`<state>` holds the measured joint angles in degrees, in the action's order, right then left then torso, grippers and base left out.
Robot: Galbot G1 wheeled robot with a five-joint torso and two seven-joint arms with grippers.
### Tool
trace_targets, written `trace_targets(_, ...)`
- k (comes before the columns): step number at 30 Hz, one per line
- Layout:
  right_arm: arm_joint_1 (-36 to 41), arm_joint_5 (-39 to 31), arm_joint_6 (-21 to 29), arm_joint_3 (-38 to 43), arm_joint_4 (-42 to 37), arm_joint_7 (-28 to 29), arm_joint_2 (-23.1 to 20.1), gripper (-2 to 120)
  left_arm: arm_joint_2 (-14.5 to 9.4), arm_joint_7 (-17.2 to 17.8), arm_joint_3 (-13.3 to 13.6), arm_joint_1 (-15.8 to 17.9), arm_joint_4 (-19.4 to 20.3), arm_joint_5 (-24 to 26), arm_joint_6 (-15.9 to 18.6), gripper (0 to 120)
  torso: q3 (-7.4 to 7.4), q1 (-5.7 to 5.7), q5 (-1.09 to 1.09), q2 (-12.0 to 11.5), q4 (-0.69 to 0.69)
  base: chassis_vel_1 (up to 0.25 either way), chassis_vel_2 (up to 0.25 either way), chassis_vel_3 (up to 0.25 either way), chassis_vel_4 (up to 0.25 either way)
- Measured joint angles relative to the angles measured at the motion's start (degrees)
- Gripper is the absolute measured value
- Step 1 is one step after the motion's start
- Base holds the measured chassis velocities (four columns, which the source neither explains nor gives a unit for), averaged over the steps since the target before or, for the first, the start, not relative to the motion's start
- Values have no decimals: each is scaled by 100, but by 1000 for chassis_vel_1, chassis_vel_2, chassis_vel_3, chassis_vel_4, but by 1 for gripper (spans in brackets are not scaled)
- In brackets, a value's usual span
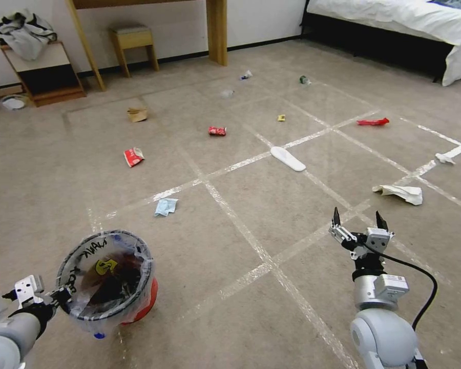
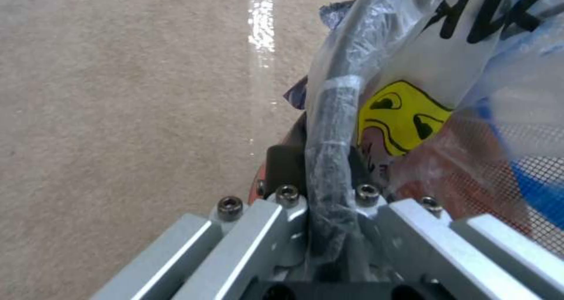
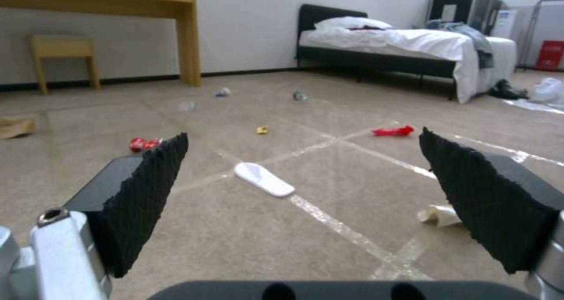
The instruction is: Pick up the trash bin and place the garbage on the floor into it.
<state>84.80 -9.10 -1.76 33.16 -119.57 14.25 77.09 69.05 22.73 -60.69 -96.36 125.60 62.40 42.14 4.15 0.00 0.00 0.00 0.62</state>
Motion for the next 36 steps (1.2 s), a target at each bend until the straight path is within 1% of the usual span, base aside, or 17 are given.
trace_targets(8, -43, 12, -136, -4, 62, -2, 7, 100, 19, -1, -9, 18, -22, -48, 0, 1, 0, 0, 0, 0, -1, 0, 0, 0, 0)
trace_targets(10, -54, 19, -184, -2, 81, -6, 8, 100, 28, -8, -9, 31, -31, -74, 0, 1, 0, 0, 0, 0, 2, 0, 0, 0, 0)
trace_targets(12, -57, 30, -193, 2, 89, -7, 8, 100, 31, -12, -9, 39, -34, -85, 0, 1, 0, 0, 0, 0, 2, 0, 0, 0, 0)
trace_targets(16, -51, 47, -183, 11, 90, -45, 0, 100, 35, -20, -9, 41, -34, -88, 0, 1, 0, 0, 0, 0, 1, 0, 0, 0, 0)
trace_targets(21, -16, 77, -106, 38, 58, -223, -1, 100, 45, -37, -25, 35, -28, -101, 0, 1, 0, 0, 0, 0, 0, 0, 0, 0, 0)
trace_targets(25, -16, 91, -98, 37, 58, -229, 6, 100, 46, -37, -31, 39, -24, -87, 0, 1, 0, 0, 0, 0, 0, -14, 7, 5, 2)
trace_targets(31, -18, 97, -92, 30, 61, -229, 14, 100, 37, -37, -38, 39, -59, -86, 0, 1, 0, 0, 0, 0, 0, -83, 63, 78, -52)
trace_targets(36, -11, 105, -91, 28, 61, -228, 20, 100, 20, -37, -42, 43, -66, -83, 0, 1, 0, 0, -1, 0, 1, -176, 167, 195, -192)
